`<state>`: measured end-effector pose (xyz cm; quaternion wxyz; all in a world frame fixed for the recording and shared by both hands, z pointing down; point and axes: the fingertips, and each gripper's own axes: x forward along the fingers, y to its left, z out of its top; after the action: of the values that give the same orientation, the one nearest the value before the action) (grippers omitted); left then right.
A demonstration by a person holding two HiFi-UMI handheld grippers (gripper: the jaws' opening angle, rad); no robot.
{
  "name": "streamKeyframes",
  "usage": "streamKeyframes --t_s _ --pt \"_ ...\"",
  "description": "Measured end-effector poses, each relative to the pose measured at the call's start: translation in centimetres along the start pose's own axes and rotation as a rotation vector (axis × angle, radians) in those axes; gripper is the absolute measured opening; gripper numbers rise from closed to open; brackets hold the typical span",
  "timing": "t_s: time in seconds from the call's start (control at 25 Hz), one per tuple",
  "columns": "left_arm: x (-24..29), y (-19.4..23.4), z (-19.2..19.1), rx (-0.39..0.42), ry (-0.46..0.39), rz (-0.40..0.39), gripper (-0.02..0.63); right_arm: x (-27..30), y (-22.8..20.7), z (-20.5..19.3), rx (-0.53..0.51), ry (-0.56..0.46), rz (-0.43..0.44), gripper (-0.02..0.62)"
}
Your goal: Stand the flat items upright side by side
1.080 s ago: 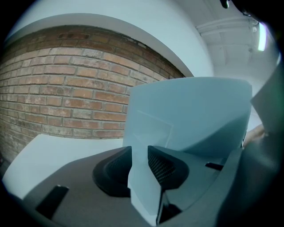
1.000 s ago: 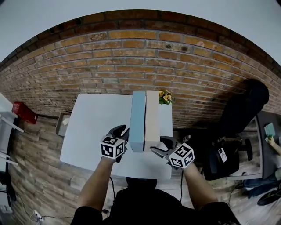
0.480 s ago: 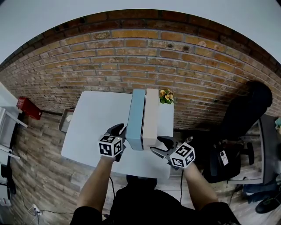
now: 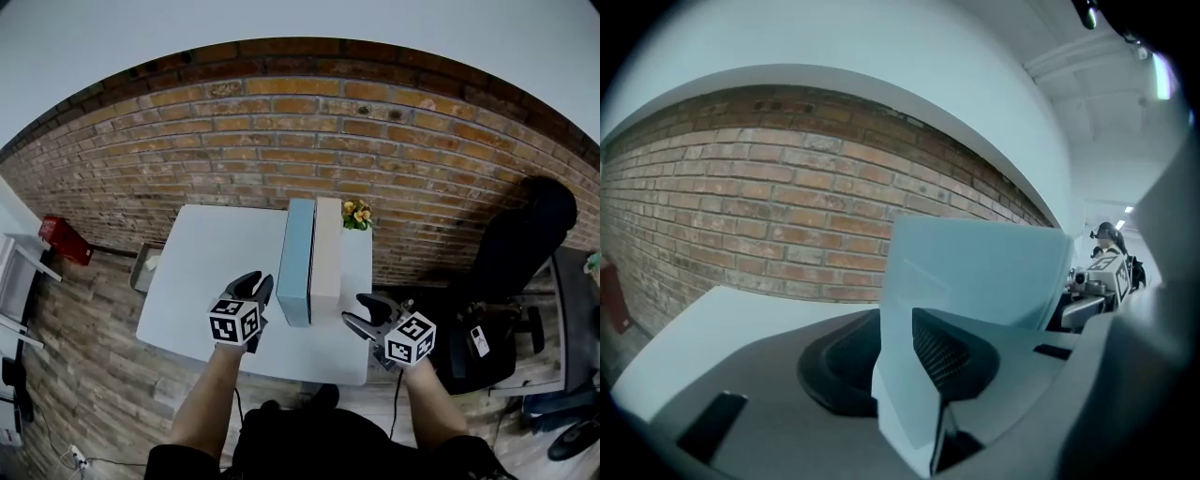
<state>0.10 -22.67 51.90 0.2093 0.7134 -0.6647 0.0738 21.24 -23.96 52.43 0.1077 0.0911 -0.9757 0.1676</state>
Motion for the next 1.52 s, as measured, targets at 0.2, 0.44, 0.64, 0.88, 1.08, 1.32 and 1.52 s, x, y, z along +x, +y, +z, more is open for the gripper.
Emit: streamKeyframes --t_s 0.2,0.44,0.64,0.88,1.08,1.32,1.52 --pt "-2.3 0.9 1.3 0.074 -0.027 -0.002 0.112 -2.0 0.2 1.5 0.067 -0.112 -0.158 0.19" --pt "-6.9 1.1 2.1 0.164 -0.051 -0.05 0.112 -2.1 2.2 2.8 0.163 -0.234 -0.357 0.092" --pt "-11.3 1.9 1.2 0.162 -0.061 -0.093 0.101 -0.8 6.9 2.2 0.19 -0.264 -0.441 0.024" --pt "-15.5 2.8 0.2 0.171 -0.076 -0.119 0.087 0.5 11.9 1.3 0.189 -0.24 -0.52 0.017" --pt "-17.9 2.1 1.7 0.169 -0.137 -0.139 0.044 0.9 15.3 3.8 0.105 -0.264 -0.524 0.015" --pt "-20.7 0.0 7.1 0.185 -0.265 -0.243 0.017 1.1 16.5 11.4 -0.085 -0.307 -0.515 0.015" --pt "-20.7 -0.1 9.7 0.248 -0.286 -0.182 0.017 0.7 17.4 14.2 -0.158 -0.344 -0.498 0.015"
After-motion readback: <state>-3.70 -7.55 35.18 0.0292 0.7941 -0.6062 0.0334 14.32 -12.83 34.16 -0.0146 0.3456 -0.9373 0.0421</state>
